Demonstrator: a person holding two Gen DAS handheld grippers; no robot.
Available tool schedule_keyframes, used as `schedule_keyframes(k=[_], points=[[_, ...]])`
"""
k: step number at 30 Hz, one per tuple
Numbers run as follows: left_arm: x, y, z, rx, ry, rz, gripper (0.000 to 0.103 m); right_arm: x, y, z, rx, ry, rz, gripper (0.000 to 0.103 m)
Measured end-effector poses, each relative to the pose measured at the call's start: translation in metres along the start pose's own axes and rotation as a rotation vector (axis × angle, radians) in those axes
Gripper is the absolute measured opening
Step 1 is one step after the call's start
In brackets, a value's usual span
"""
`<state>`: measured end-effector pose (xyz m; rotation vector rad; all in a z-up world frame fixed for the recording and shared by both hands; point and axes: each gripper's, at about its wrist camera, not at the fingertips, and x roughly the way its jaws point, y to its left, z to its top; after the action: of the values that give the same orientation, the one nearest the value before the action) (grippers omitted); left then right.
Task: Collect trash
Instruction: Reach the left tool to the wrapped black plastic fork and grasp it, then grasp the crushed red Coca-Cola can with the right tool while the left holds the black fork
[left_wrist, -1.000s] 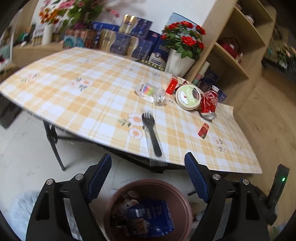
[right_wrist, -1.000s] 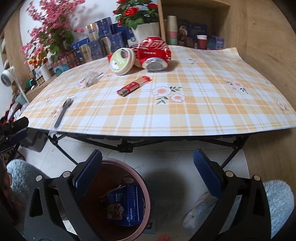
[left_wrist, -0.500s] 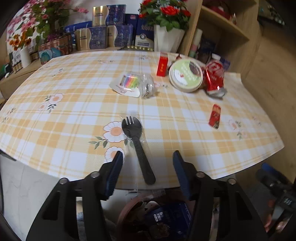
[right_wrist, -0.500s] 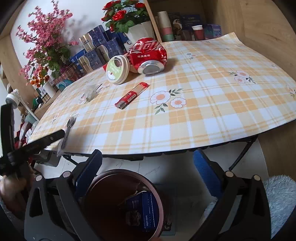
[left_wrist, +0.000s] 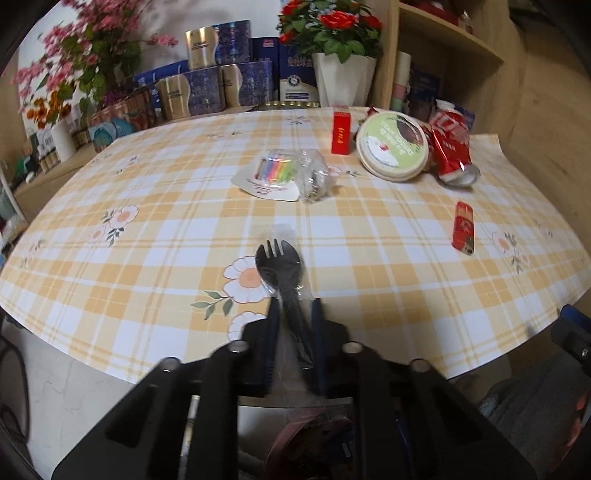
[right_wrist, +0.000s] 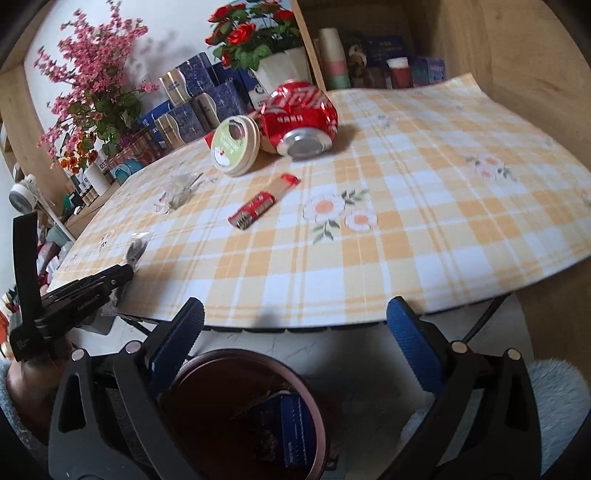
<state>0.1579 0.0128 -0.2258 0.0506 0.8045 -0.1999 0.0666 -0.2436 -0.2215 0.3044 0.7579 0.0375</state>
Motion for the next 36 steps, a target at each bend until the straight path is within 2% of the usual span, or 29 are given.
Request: schedule_keyframes(k=[3, 6, 8, 14, 19, 23, 28, 33, 36], points=[[-0.003, 0.012, -0.001, -0.061, -0.02, -0.046, 0.01, 0.001, 0.007, 0.004, -0.037, -0.002, -0.002, 0.098], [-0.013, 0.022, -0.001, -0.13, -0.095, -0.101, 0.01, 0.0, 0.013, 0.014, -0.083, -0.014, -0.003, 0.098], [-0.017, 0.021, 0.001, -0.13, -0.126, -0.112, 0.01, 0.0, 0.014, 0.026, -0.104, -0.023, -0.008, 0.098], [-0.017, 0.012, 0.006, -0.106, -0.182, -0.171, 0.01, 0.019, 0.009, 0.092, -0.068, -0.063, 0.012, 0.098], [-0.014, 0.015, 0.009, -0.117, -0.191, -0.19, 0.01, 0.057, 0.013, 0.149, -0.094, -0.103, -0.034, 0.098], [-0.015, 0.019, 0.009, -0.13, -0.198, -0.196, 0.01, 0.099, 0.011, 0.185, -0.094, -0.076, -0.025, 0.098], [-0.014, 0.023, 0.009, -0.14, -0.197, -0.197, 0.01, 0.136, 0.011, 0.206, -0.103, -0.036, -0.032, 0.097], [-0.012, 0.025, 0.009, -0.143, -0.195, -0.2, 0.01, 0.162, 0.001, 0.212, -0.02, 0.017, -0.024, 0.097], [-0.012, 0.026, 0.009, -0.147, -0.196, -0.204, 0.01, 0.161, -0.008, 0.211, 0.058, 0.009, 0.013, 0.097]])
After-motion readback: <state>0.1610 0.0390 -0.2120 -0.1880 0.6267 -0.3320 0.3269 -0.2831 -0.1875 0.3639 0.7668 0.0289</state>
